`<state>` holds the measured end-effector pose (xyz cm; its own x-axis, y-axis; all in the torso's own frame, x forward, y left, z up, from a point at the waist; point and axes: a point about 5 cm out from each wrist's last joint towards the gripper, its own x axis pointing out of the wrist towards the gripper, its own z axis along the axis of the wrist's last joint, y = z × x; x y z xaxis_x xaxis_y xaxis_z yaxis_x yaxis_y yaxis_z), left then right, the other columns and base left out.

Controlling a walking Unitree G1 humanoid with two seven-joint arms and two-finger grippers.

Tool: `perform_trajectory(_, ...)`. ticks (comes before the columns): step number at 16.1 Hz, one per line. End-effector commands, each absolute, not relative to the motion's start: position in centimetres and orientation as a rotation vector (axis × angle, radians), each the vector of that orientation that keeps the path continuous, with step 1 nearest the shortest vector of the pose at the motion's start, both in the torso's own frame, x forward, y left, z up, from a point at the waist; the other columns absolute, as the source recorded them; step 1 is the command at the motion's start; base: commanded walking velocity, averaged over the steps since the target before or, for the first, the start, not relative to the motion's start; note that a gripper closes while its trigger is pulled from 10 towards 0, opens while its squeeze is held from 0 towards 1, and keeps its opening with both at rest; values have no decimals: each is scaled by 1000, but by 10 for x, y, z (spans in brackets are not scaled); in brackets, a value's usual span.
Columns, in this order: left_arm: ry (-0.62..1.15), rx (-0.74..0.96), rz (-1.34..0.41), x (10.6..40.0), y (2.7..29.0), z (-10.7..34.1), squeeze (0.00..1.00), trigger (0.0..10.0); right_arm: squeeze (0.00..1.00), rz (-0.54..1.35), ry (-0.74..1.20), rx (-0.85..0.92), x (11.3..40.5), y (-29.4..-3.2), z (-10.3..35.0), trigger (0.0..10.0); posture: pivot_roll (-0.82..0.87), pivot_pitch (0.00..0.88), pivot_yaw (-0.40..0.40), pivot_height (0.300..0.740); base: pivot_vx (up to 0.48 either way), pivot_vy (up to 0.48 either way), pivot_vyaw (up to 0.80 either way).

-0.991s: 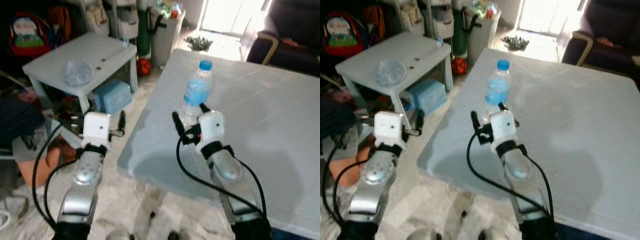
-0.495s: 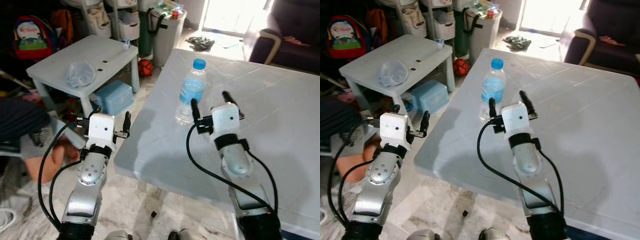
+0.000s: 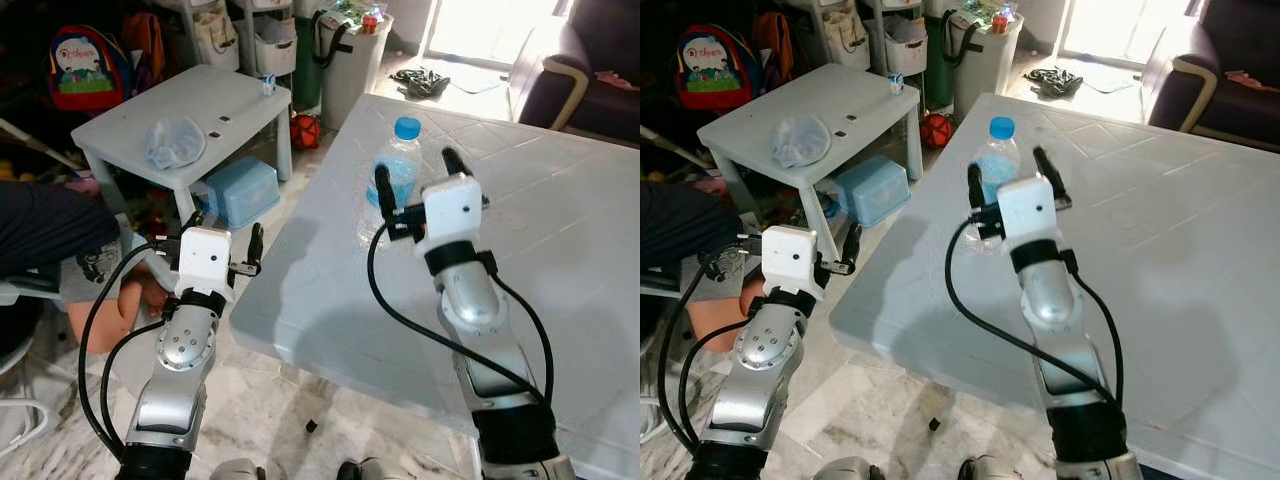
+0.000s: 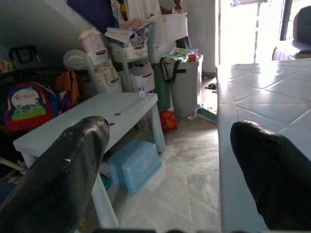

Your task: Restocking fridge

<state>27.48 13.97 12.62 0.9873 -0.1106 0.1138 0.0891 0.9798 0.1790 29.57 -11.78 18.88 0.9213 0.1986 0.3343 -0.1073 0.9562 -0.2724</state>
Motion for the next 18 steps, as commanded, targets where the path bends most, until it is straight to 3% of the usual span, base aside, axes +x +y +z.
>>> perform_trajectory(1,-142,180,-110,276,138,131,0,10000,0,164,-384,-243,296,-117,195,10000,70,26,-46,740,0,0,0)
perform_trajectory(9,-130,185,-113,276,137,128,0,10000,0,118,-361,-155,326,-127,207,10000,73,31,-47,740,0,0,0)
perform_trajectory(15,-123,190,-123,276,135,127,0,10000,0,197,-298,-84,344,-117,204,10000,78,36,-46,740,0,0,0)
perform_trajectory(16,-124,193,-125,276,134,127,0,10000,0,208,-286,-73,347,-114,204,9333,80,36,-46,740,0,0,0)
perform_trajectory(17,-125,195,-125,277,135,127,0,10000,0,212,-274,-60,350,-112,204,7176,83,36,-47,740,0,0,0)
perform_trajectory(18,-127,200,-122,278,136,129,0,10000,0,214,-272,-62,352,-112,206,4314,88,37,-49,740,0,0,0)
